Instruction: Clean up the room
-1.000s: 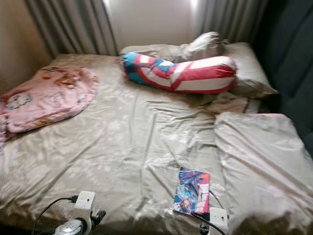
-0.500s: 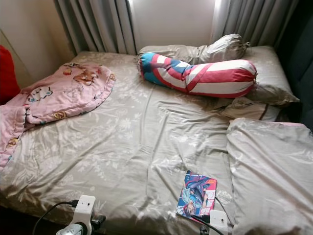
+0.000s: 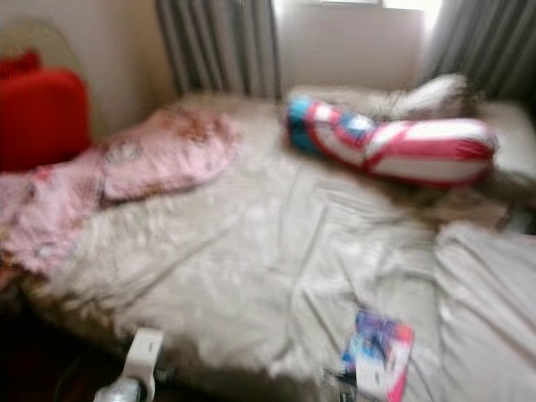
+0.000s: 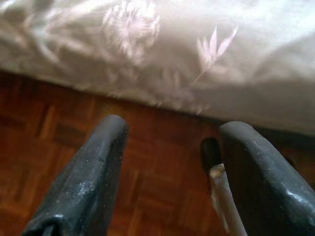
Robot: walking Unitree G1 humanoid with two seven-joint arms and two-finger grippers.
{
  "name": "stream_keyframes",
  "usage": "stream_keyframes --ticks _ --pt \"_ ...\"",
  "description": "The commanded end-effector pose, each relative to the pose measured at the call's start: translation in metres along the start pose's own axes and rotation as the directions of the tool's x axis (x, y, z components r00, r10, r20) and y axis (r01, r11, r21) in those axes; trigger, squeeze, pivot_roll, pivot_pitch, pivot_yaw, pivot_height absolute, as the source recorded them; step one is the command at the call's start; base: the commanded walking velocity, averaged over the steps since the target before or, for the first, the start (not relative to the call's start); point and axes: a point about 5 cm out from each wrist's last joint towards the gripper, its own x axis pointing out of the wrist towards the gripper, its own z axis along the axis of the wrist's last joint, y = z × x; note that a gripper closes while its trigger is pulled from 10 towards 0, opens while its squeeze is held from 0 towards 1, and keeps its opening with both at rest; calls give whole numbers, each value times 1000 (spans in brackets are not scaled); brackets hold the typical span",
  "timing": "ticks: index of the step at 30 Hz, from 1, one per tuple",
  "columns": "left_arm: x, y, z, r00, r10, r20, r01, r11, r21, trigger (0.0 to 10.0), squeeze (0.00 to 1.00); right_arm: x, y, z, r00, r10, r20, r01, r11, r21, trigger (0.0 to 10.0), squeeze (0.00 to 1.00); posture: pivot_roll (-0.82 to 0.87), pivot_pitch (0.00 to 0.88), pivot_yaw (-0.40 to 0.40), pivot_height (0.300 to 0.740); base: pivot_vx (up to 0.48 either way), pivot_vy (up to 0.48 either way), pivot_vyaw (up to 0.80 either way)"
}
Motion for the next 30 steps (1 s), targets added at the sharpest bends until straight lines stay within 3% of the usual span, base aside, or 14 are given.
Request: stream_keyframes --ticks 1,30 --pt "-1 7 -2 1000 17 -11 -17 1000 9 10000 0 0 5 -3 1000 7 -17 -7 1000 15 10000 0 -64 0 10 729 0 382 0" --pt "-1 8 -1 1000 16 -7 -16 1000 9 10000 0 4 15 14 1000 18 14 -18 1000 10 10000 0 -64 0 8 729 0 409 0"
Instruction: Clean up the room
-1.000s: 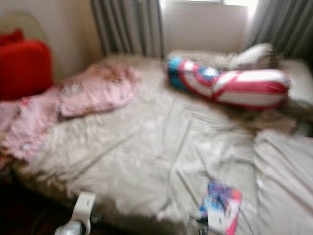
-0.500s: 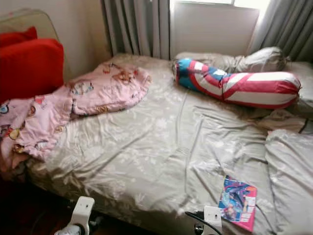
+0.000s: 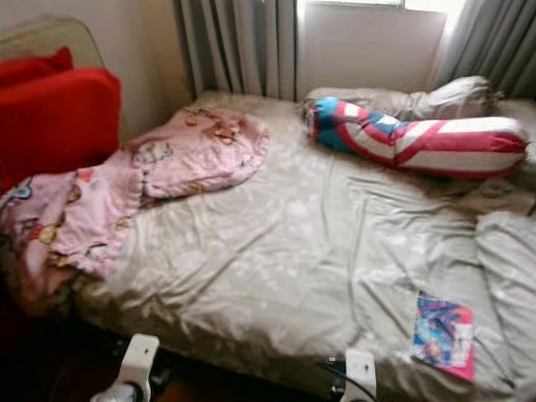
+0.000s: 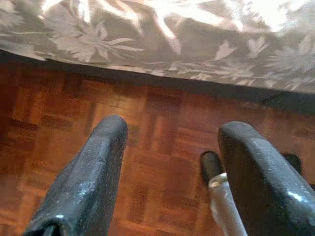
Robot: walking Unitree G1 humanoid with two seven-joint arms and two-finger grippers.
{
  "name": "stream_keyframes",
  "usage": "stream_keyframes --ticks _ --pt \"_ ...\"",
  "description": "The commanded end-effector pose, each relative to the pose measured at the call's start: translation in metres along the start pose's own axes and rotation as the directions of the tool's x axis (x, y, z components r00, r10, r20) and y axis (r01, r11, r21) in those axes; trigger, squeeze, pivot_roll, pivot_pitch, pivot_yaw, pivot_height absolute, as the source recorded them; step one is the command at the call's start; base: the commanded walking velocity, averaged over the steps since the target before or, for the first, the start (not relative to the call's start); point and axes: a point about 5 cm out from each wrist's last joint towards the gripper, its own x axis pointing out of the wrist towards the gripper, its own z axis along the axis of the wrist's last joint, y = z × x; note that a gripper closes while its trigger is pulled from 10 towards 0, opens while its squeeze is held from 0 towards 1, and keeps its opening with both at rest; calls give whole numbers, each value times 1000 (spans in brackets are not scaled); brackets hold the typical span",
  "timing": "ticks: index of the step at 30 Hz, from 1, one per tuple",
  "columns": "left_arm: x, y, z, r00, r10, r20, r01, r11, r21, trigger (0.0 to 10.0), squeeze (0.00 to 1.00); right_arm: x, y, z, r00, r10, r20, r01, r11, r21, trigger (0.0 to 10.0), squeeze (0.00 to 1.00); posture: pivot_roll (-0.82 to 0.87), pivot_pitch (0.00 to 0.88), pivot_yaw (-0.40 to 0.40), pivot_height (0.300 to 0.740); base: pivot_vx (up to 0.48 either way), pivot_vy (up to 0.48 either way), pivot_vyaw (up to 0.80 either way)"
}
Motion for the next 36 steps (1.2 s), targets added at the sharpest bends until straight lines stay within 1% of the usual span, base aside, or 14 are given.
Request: stream_keyframes --ticks 1,7,14,36 --pt "0 -5 -1 1000 -16 -10 16 1000 3 10000 0 0 -2 0 1000 -9 -1 9 1000 2 10000 0 -64 0 8 729 0 439 0" --pt "0 -5 -1 1000 -17 -11 17 1000 4 10000 0 1 6 6 1000 -1 11 1 1000 -2 10000 0 -65 0 8 729 0 438 0" --pt "0 -5 -2 1000 -18 -12 18 1000 5 10000 0 1 3 3 1000 -1 5 1 1000 -9 10000 0 -64 0 9 729 0 439 0" --pt "0 -5 -2 1000 -15 -11 15 1000 -1 10000 0 1 1 3 1000 -4 8 4 1000 -13 10000 0 -62 0 5 729 0 439 0"
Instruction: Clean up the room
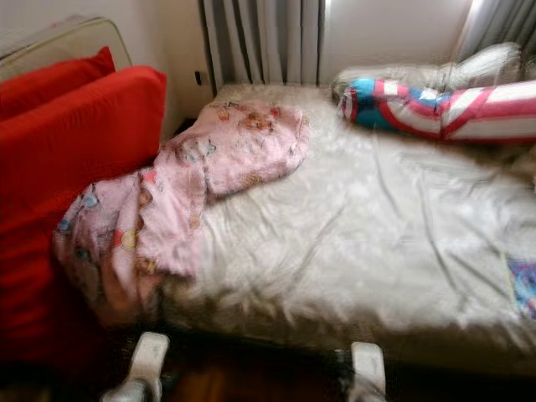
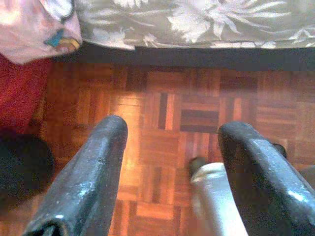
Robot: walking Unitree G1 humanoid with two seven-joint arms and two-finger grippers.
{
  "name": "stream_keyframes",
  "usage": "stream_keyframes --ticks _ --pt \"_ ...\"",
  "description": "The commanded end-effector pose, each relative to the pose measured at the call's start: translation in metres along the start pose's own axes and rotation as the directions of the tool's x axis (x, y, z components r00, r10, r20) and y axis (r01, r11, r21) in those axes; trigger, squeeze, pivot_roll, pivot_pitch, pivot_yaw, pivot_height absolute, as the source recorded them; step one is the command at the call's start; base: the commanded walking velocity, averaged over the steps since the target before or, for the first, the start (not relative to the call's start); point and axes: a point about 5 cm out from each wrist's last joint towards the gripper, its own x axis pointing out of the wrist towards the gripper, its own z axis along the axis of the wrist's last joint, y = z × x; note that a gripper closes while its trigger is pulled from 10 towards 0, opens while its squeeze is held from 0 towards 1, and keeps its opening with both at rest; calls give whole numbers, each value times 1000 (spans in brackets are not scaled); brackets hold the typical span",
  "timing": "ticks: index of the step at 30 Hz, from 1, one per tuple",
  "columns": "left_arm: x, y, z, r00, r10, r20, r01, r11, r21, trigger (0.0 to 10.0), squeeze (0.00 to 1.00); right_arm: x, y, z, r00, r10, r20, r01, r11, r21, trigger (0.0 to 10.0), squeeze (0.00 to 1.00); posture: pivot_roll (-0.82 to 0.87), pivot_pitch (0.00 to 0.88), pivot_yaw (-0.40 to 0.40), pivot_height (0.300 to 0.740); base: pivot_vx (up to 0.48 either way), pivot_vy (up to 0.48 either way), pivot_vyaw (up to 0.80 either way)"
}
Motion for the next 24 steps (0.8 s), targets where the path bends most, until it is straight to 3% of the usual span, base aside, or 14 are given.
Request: stream_keyframes --ticks 1,12,24 --pt "-2 10 -3 1000 23 -17 -22 1000 11 10000 0 1 9 4 1000 21 11 -21 1000 4 10000 0 -63 0 5 729 0 435 0" --pt "-1 10 -3 1000 25 -15 -25 1000 10 10000 0 1 9 5 1000 22 12 -22 1000 3 10000 0 -61 0 5 729 0 435 0" --pt "-1 9 -2 1000 19 -2 -19 1000 9 10000 0 1 9 5 1000 23 15 -23 1000 2 10000 0 -59 0 4 729 0 0 0"
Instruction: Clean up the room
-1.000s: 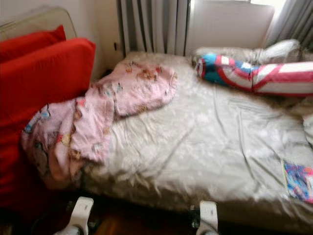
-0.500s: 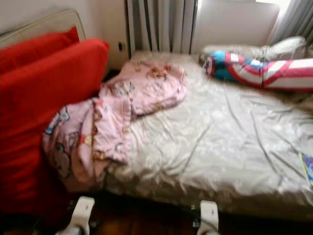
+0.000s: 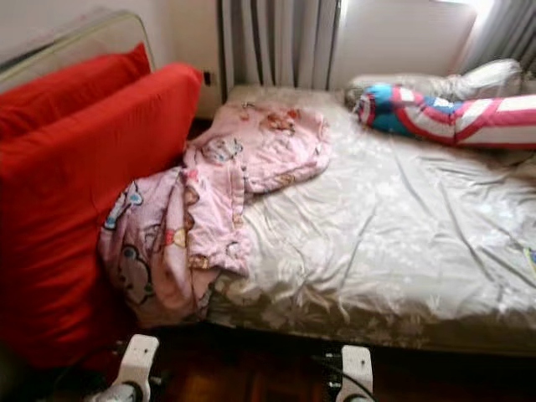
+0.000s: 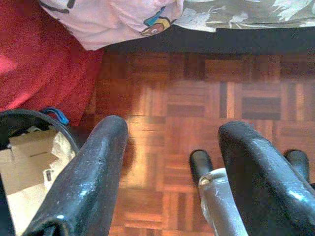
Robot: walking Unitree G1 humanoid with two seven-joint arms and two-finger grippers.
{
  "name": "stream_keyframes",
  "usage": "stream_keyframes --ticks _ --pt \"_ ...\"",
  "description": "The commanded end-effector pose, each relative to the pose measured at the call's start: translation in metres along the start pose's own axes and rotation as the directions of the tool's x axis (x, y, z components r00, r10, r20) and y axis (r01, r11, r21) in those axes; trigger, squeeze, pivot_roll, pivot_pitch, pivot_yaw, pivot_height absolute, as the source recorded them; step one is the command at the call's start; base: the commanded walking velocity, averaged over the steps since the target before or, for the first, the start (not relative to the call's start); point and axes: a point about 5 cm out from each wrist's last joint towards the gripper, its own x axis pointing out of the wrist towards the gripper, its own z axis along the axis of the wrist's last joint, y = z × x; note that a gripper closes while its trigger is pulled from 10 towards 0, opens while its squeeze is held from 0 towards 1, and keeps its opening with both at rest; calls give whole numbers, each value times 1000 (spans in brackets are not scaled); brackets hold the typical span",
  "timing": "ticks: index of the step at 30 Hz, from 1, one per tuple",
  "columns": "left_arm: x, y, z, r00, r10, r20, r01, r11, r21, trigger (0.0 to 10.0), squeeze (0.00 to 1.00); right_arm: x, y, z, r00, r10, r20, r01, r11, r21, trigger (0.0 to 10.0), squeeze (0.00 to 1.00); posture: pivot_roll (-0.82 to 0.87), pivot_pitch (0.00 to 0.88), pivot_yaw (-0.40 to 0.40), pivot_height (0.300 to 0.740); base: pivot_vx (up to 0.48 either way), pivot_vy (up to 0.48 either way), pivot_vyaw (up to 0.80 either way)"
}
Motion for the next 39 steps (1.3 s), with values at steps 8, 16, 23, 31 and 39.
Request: stream_keyframes --ticks 8,16,23,31,39 --pt "0 -6 -1 1000 -18 -8 18 1000 3 10000 0 -1 -5 -3 1000 -2 -6 1 1000 -6 10000 0 -58 0 4 729 0 0 0" --pt "0 -6 -1 1000 -19 -7 19 1000 -7 10000 0 -4 -9 -14 1000 4 -10 -4 1000 -8 10000 0 -58 0 4 729 0 0 654" --pt "0 -6 -1 1000 -20 -8 20 1000 -7 10000 0 -6 -11 -21 1000 4 -21 -4 1000 -5 10000 0 -57 0 5 729 0 0 800" --pt "0 -6 -1 1000 -19 -8 19 1000 -7 10000 0 -13 -22 -39 999 -2 -38 2 1000 -2 10000 0 -57 0 4 729 0 0 800" --pt "0 -6 -1 1000 -19 -8 19 1000 -10 10000 0 -16 -24 -48 998 -3 -55 4 1000 11 10000 0 -57 0 3 729 0 0 700"
